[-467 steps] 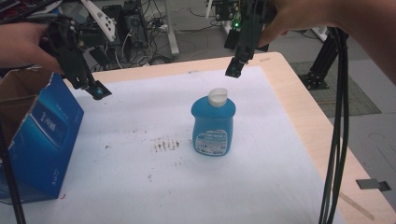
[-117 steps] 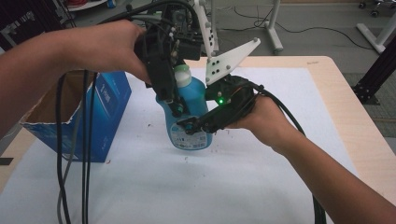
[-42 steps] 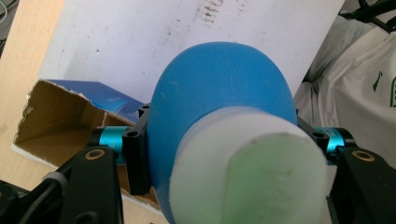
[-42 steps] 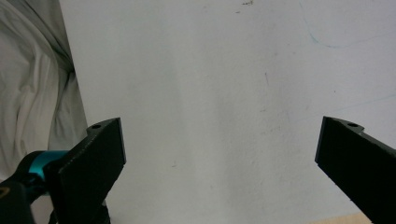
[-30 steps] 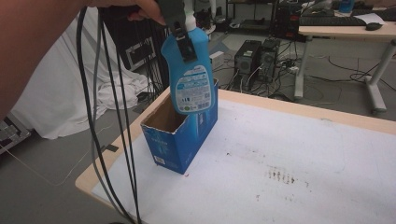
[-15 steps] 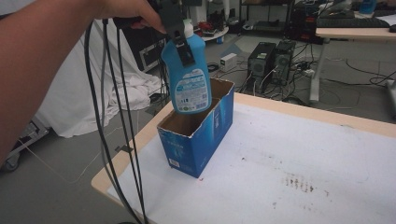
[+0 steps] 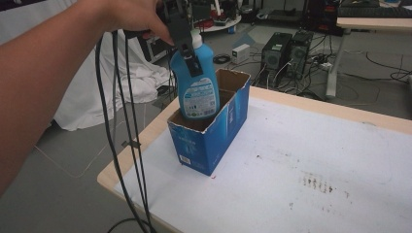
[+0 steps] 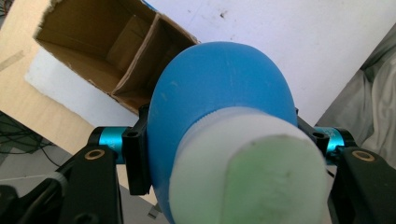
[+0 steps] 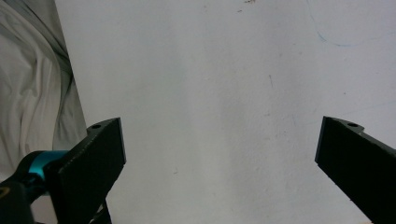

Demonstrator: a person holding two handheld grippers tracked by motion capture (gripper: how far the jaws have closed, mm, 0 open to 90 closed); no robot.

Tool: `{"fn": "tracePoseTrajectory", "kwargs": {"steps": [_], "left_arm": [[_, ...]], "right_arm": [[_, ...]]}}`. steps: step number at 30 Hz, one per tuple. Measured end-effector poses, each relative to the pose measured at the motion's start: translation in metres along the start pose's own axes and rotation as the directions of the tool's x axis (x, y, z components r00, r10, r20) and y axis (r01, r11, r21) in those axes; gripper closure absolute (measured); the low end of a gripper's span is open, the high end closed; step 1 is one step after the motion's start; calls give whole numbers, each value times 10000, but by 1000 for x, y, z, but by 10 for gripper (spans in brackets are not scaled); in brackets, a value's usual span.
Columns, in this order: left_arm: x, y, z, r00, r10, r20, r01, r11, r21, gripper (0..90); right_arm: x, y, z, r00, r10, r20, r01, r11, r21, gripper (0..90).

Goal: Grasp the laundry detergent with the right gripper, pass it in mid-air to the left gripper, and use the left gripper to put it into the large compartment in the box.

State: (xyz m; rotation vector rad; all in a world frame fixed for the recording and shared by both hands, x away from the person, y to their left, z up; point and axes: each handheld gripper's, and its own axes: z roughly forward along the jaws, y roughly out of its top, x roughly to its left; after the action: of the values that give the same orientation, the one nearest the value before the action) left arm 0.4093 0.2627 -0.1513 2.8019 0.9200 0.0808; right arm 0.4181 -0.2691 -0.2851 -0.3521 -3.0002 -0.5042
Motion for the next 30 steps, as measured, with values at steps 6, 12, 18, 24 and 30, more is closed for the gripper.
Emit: {"fn": "tracePoseTrajectory", "kwargs": {"steps": [6,12,18,24,30], "left_arm": [[2,-4,24,9998,123,164,-125,9999,97,379],[3,-6,53,9992,294,271,-300,9993,215,379],[5,-8,81,9985,442,312,-459,9974,558,379],[8,-8,99,9982,438,402,-465,9966,683,379],[10,-11,112,9983,423,405,-451,9964,714,379]], "right_arm": [[-1,3,4,10000,-29,-41,30,10000,75,11],[-1,4,8,9999,34,-133,-32,9999,160,11],[-1,5,12,9997,76,-228,-71,9997,212,11],[-2,3,14,9995,173,-249,-166,9995,286,11],[-2,2,15,9994,245,-252,-236,9992,318,11]]}}
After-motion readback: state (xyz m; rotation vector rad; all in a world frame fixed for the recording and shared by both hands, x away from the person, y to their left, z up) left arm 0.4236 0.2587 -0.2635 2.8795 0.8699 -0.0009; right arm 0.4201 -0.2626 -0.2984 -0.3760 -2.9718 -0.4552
